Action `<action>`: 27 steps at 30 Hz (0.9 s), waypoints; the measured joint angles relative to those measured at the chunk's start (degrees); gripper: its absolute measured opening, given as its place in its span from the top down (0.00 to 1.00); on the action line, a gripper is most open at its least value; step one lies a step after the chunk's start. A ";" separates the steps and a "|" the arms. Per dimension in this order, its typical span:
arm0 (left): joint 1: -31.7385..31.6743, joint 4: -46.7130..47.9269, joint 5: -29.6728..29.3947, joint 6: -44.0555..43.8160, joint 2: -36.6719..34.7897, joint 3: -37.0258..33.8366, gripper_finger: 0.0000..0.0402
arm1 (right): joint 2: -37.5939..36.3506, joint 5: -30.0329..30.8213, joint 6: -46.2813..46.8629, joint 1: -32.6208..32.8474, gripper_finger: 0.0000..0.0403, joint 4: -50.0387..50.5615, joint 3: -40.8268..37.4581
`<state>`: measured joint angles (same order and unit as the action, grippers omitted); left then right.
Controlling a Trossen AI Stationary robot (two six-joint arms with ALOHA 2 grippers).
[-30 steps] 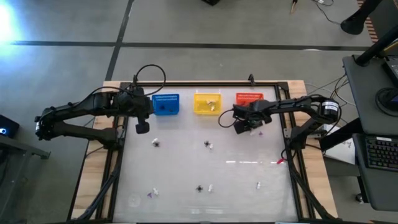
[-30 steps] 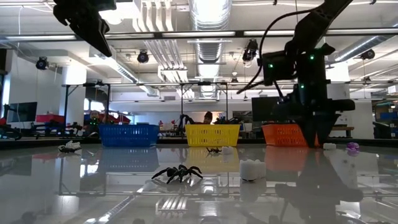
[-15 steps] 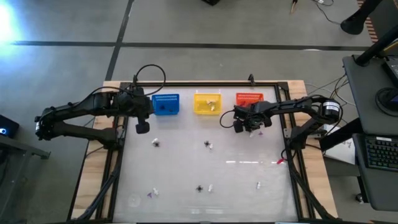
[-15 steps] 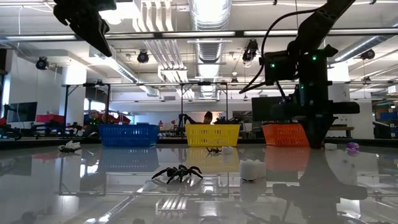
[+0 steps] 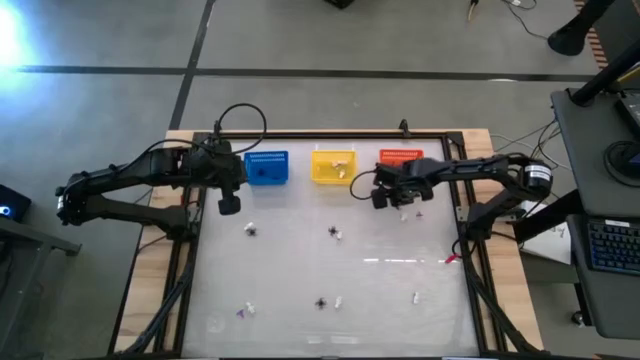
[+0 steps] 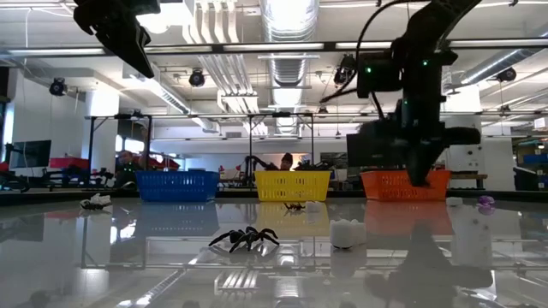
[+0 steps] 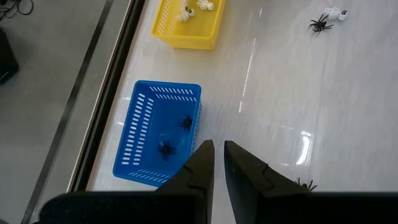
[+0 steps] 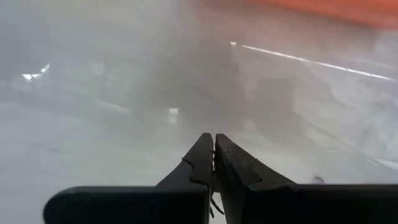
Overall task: Sort Halloween decoration
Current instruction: Put the black spider toy into the blue basket
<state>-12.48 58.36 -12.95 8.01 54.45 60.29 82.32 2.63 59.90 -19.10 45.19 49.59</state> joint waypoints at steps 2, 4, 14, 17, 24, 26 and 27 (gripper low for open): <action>0.00 0.00 0.01 0.00 0.00 0.00 0.95 | -0.95 0.26 -0.40 0.09 0.98 0.09 1.07; -0.01 0.00 0.00 0.00 -0.01 0.00 0.95 | -2.00 0.34 -0.29 0.09 0.98 -0.16 2.33; 0.00 0.02 0.02 0.02 0.00 0.00 0.95 | -1.48 0.45 -0.33 1.93 0.98 -13.24 8.18; -0.01 0.05 0.02 0.02 -0.13 0.00 0.95 | 0.90 0.45 -0.52 2.89 0.98 -22.26 9.64; -0.01 0.06 0.01 0.28 -1.74 0.00 0.95 | 9.49 0.48 -3.88 3.44 0.98 -29.49 17.92; -0.01 0.08 0.00 0.28 -2.37 0.00 0.95 | 12.20 0.41 -4.87 3.46 0.98 -29.51 20.90; -0.01 0.14 0.00 0.28 -2.69 0.00 0.95 | 13.53 0.39 -5.31 3.50 0.98 -29.60 22.40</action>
<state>-12.49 58.50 -12.95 8.29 51.77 60.29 95.85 3.02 54.59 -15.60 15.59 71.99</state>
